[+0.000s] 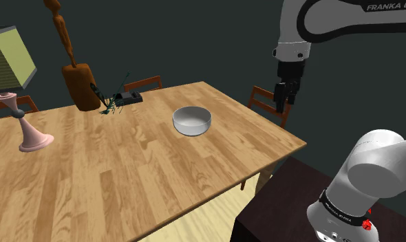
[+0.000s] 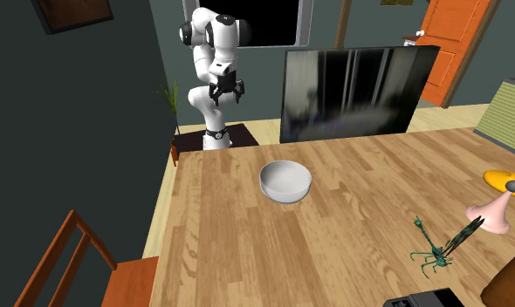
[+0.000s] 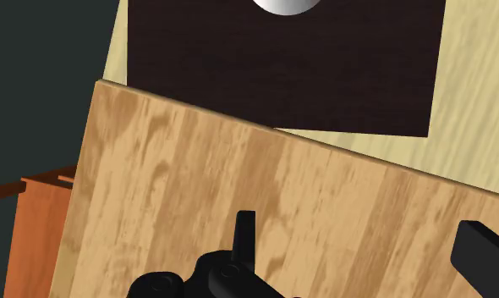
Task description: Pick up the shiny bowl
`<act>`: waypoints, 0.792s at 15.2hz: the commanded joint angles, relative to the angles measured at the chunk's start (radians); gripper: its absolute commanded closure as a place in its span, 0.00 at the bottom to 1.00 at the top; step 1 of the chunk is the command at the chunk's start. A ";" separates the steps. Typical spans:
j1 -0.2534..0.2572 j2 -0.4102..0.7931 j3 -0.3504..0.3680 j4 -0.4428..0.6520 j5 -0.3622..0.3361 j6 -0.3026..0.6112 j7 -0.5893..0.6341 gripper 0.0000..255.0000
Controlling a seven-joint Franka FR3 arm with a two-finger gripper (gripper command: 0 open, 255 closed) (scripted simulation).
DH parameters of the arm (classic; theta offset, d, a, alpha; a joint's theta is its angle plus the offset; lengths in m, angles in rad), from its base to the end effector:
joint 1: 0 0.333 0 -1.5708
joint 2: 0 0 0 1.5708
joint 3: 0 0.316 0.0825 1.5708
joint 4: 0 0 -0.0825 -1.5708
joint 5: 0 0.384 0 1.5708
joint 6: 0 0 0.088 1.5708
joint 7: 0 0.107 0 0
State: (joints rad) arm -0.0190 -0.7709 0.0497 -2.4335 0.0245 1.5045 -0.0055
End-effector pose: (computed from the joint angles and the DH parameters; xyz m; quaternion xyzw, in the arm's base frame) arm 0.2989 0.0151 0.5442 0.9968 0.0095 -0.0792 0.0054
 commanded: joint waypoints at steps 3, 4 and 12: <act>-0.002 0.074 -0.002 0.019 0.004 0.059 -0.002 0.00; -0.003 0.111 -0.003 0.030 0.007 0.087 -0.004 0.00; -0.006 0.417 -0.012 0.171 0.027 0.268 -0.017 0.00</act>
State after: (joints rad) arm -0.0242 -0.3986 0.0393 -2.2922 0.0484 1.7539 -0.0208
